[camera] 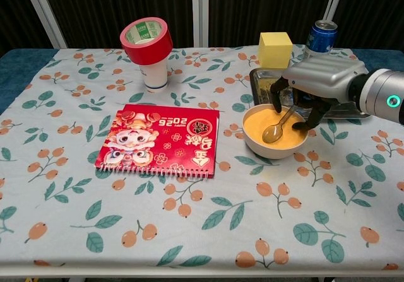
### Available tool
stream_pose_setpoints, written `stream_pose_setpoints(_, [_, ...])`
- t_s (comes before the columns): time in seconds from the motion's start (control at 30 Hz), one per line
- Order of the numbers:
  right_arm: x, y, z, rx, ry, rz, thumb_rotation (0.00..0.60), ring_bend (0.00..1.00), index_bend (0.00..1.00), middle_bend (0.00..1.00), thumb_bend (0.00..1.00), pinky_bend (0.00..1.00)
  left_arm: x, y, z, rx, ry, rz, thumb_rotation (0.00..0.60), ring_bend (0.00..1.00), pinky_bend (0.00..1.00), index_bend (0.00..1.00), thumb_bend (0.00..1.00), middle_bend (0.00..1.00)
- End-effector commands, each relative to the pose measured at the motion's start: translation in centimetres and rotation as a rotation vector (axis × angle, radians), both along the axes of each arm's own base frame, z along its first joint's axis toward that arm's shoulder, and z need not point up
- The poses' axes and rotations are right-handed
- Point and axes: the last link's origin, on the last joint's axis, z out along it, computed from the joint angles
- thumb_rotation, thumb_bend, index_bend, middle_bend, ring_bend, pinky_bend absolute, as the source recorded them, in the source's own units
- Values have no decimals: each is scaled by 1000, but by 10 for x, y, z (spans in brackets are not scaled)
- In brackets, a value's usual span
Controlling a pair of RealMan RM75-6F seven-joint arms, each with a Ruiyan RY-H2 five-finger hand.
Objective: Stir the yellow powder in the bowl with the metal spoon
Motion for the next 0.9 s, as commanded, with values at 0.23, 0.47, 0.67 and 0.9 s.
stream_pose_setpoints(0.23, [2, -2, -3, 9, 11, 3, 600, 930, 485, 957, 238, 1000, -2, -1, 0, -1, -6, 4, 600, 119, 125, 185, 218, 178])
stream_pose_setpoints(0.47, [3, -3, -4, 10, 21, 3, 600, 930, 500, 956, 282, 1000, -3, -1, -1, -1, -10, 7, 600, 119, 125, 185, 218, 178])
stream_pose_setpoints(0.67, [4, -3, -6, 14, 34, 4, 600, 930, 513, 957, 293, 1000, -4, -1, -2, -2, -14, 9, 600, 119, 125, 185, 218, 178])
stream_pose_setpoints(0.9, [5, -3, -8, 14, 41, 5, 600, 930, 544, 957, 317, 1000, -6, -2, -2, 0, -18, 13, 600, 119, 125, 185, 218, 178])
